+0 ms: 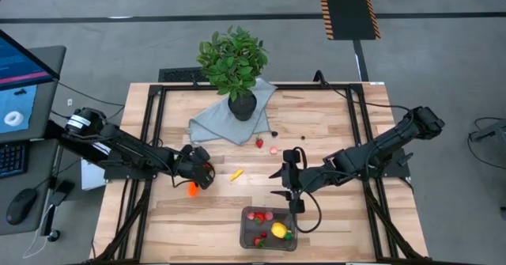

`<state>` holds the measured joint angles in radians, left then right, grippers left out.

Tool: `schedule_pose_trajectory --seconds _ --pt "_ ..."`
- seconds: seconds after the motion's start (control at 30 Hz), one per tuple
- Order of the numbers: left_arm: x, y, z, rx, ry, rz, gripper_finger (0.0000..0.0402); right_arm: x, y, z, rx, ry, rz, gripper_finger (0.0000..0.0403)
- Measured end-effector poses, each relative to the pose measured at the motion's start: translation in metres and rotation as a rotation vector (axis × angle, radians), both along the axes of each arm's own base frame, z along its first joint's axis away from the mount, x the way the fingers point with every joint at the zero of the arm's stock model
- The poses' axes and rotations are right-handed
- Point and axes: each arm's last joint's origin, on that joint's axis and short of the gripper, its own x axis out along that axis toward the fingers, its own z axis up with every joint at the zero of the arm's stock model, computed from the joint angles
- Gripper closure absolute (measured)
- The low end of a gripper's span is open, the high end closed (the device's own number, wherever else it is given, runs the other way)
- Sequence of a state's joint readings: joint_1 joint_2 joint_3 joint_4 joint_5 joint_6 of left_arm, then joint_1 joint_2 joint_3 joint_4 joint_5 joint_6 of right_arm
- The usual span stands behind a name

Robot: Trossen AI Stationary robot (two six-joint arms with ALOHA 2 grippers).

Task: Pick and placing Produce into tupperware
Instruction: Put the red strawberry into the black bin

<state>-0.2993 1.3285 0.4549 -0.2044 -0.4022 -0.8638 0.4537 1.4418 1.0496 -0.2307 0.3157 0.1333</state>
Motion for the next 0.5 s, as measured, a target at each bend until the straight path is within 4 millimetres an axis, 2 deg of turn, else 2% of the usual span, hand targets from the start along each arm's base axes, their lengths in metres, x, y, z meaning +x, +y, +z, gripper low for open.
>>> schedule_pose_trajectory --seconds 0.13,0.3,0.5 --pt "0.005 0.000 0.003 0.019 -0.059 -0.010 0.0275 0.001 -0.003 -0.001 -0.004 0.007 -0.009 0.0163" --pt "0.015 0.002 0.009 -0.009 -0.152 -0.039 0.0266 0.003 -0.009 -0.001 -0.008 0.015 -0.028 0.0163" --pt "0.030 -0.002 0.023 -0.081 -0.332 -0.121 0.0265 0.005 -0.017 -0.002 -0.014 0.028 -0.056 0.0163"
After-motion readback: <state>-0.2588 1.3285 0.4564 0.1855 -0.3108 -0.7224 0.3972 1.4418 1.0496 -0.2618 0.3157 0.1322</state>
